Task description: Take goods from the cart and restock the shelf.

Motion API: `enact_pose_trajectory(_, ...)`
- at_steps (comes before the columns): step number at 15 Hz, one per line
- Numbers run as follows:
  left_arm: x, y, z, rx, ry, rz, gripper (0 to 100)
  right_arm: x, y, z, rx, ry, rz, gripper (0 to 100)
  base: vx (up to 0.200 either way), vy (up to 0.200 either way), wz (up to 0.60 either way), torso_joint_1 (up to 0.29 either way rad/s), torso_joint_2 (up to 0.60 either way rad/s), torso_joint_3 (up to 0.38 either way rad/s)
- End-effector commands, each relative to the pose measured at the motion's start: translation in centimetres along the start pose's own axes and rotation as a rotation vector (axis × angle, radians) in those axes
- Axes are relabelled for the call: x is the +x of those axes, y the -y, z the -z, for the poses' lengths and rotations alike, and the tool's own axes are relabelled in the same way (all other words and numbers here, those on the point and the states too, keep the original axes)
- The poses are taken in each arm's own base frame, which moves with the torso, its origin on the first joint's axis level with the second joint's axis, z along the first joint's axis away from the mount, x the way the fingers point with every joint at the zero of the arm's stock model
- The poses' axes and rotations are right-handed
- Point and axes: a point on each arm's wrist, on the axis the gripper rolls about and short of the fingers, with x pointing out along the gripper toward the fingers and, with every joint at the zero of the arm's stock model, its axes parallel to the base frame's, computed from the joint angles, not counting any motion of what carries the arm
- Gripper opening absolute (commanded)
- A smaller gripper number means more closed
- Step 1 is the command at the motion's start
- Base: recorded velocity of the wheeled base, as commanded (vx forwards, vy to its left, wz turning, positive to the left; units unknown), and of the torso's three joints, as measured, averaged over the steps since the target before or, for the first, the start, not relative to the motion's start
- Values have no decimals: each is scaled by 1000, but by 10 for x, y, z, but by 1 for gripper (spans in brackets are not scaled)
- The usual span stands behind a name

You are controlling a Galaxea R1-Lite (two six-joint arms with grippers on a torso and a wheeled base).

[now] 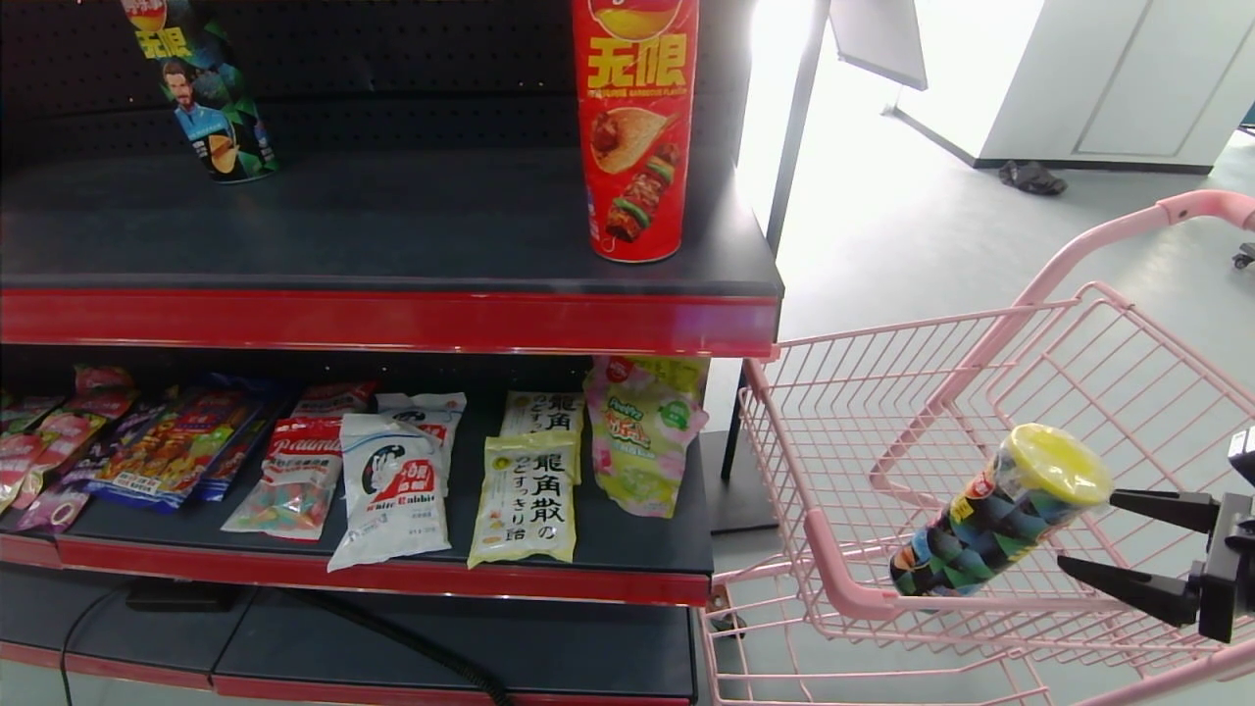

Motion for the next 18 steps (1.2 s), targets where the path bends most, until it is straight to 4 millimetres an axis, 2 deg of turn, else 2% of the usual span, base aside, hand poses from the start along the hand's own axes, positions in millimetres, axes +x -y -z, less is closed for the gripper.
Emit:
enact_pose_trajectory(1, 0, 0, 0, 0, -1, 0, 100, 6, 12, 2, 8, -2, -8, 100, 0, 0, 0, 0, 0, 0)
enact_pose_trajectory(4, 0, 0, 0, 0, -1, 0, 100, 14, 26, 0, -49, 39, -53, 100, 0, 0, 0, 0, 0, 0)
enact_pose_trajectory(11, 0, 0, 0, 0, -1, 0, 100, 20, 29, 6, -145, 50, -85, 100, 0, 0, 0, 0, 0, 0)
enact_pose_trajectory(14, 0, 0, 0, 0, -1, 0, 100, 20, 26, 7, -141, 55, -96, 100, 0, 0, 0, 0, 0, 0)
enact_pose_trajectory(16, 0, 0, 0, 0, -1, 0, 100, 24, 15, 3, -157, 73, -143, 100, 0, 0, 0, 0, 0, 0)
enact_pose_trajectory(18, 0, 0, 0, 0, -1, 0, 100, 26, -5, 2, -155, 72, -198, 100, 0, 0, 0, 0, 0, 0)
